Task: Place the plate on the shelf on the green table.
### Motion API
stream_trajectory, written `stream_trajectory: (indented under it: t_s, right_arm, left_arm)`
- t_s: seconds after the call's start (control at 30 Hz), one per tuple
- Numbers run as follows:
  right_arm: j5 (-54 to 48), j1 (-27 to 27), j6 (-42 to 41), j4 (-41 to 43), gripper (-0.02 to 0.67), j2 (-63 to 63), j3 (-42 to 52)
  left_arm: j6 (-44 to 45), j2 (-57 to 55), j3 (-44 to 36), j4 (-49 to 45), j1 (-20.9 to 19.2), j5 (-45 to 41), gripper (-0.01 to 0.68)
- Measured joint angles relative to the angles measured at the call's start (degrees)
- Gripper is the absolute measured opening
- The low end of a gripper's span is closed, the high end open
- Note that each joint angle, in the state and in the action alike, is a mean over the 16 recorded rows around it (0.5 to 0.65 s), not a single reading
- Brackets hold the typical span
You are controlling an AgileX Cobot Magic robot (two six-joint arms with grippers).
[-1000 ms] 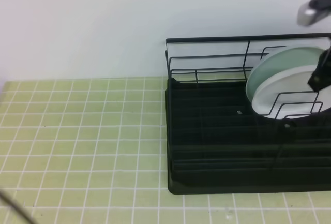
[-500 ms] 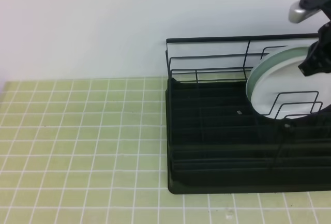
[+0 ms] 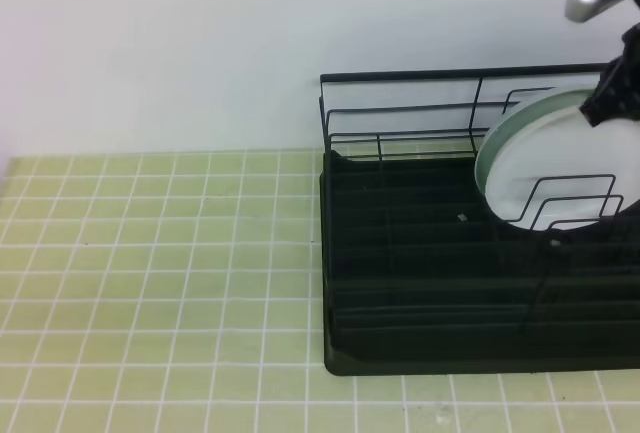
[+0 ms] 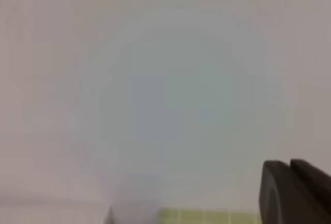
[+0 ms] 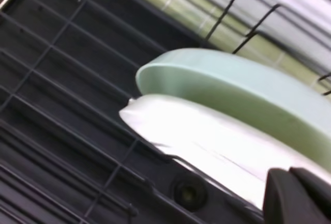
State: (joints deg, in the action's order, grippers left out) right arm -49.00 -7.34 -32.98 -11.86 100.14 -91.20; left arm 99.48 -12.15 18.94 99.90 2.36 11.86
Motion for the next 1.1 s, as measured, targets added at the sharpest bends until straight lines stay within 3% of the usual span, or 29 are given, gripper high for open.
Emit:
stream_trajectory:
  t_s: [0.3,0.63,0.8,1.1]
  right_arm:
    - [-0.2,0.0,0.4,-1.1,-0.003,-4.1,0.0]
    - [1.1,0.0,0.0,-10.8,-0.002,-16.2,0.0]
    - [2.3,0.0,-0.3,-14.6,-0.001,-24.1,0.0]
    - [6.0,0.0,-2.1,-13.4,-0.002,-34.4,0.0]
  left_arm:
    - [2.6,5.8,-10.6,-0.1,-0.1,-4.1,-0.002]
    - [0.0,7.0,-13.1,-2.0,-0.2,-6.2,-0.001]
    - [-16.4,7.6,-13.1,-17.2,-0.2,-8.3,-0.001]
    - [-61.5,10.7,-13.1,-62.3,-0.2,-20.9,-0.001]
